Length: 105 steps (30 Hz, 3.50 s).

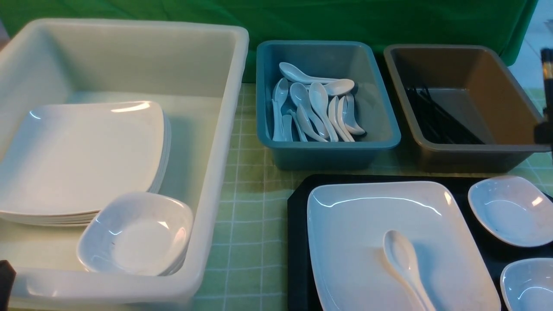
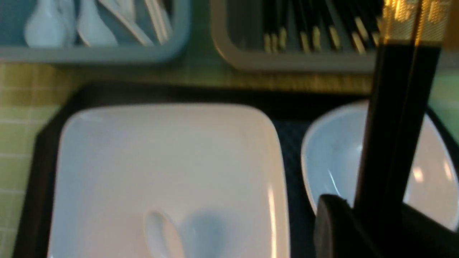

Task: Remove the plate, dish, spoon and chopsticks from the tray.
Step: Use the right arm to put the chopsticks into the small storage box on the right, then use the right arm to grab a soup spoon from the plate

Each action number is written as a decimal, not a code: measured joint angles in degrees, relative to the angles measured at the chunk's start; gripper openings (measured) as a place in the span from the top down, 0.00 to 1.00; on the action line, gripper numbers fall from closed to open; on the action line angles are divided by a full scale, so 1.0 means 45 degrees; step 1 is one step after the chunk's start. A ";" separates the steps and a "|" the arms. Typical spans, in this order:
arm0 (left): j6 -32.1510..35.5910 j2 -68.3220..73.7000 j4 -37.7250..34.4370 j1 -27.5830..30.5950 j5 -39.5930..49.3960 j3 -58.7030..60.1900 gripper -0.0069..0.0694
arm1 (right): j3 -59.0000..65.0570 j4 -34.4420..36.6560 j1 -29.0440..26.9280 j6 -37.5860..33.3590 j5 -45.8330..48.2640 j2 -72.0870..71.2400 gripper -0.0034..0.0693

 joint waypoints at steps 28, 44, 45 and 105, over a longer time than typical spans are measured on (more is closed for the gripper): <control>0.0035 0.0000 0.0000 0.0000 -0.0012 0.0000 0.62 | -0.9338 -0.0742 0.1160 0.0000 -0.5565 0.9064 0.82; 0.0009 0.0000 0.0000 0.0000 -0.0012 0.0000 0.62 | -0.9338 -0.0781 0.0631 0.0000 -0.4404 1.0853 0.58; 0.0009 0.0000 0.0000 0.0000 -0.0012 0.0000 0.62 | -0.9338 -0.0781 0.0631 0.0000 -0.4255 1.0893 0.57; 0.0006 0.0000 0.0000 0.0000 -0.0012 0.0000 0.62 | 0.2650 -0.4472 0.7061 0.3855 0.0842 0.5490 0.35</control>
